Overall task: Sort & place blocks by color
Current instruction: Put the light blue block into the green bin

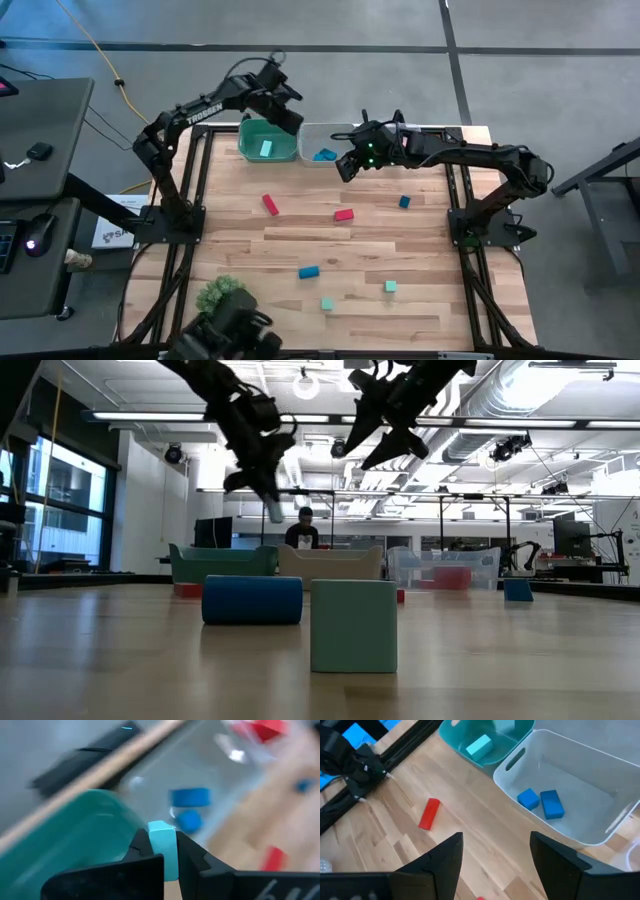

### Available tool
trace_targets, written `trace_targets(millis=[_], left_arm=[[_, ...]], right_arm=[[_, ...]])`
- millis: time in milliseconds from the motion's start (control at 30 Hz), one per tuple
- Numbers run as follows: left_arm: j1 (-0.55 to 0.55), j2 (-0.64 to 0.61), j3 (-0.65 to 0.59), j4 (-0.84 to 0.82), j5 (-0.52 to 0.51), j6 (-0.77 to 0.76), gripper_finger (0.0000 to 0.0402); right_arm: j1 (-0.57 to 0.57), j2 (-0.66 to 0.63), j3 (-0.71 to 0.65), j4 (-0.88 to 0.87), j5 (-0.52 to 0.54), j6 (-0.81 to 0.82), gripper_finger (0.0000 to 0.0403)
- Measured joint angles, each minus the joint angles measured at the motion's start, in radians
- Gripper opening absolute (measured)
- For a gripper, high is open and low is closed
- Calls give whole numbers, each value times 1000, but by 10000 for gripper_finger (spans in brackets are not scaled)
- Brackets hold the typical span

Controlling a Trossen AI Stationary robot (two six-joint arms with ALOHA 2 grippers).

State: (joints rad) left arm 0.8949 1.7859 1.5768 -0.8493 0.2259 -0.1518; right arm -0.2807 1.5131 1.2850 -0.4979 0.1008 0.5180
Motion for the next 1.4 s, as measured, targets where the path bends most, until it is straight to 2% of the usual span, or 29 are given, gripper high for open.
trace_targets(millis=[233,367,567,1000,1400], left_arm=[[86,0,0,-67,-99,16,0],[93,0,0,-94,-100,-1,0],[61,9,-1,-96,-105,-39,0],[-28,43,0,-80,-208,-83,0],[-70,124,-1,-71,-208,-92,0]], right_arm=[[-40,0,0,-11,1,-2,220],[-62,1,0,-18,1,-21,220],[-86,2,0,-18,-1,-29,220],[-86,3,-1,-15,0,-55,220],[-86,3,-1,-16,-6,-55,220]])
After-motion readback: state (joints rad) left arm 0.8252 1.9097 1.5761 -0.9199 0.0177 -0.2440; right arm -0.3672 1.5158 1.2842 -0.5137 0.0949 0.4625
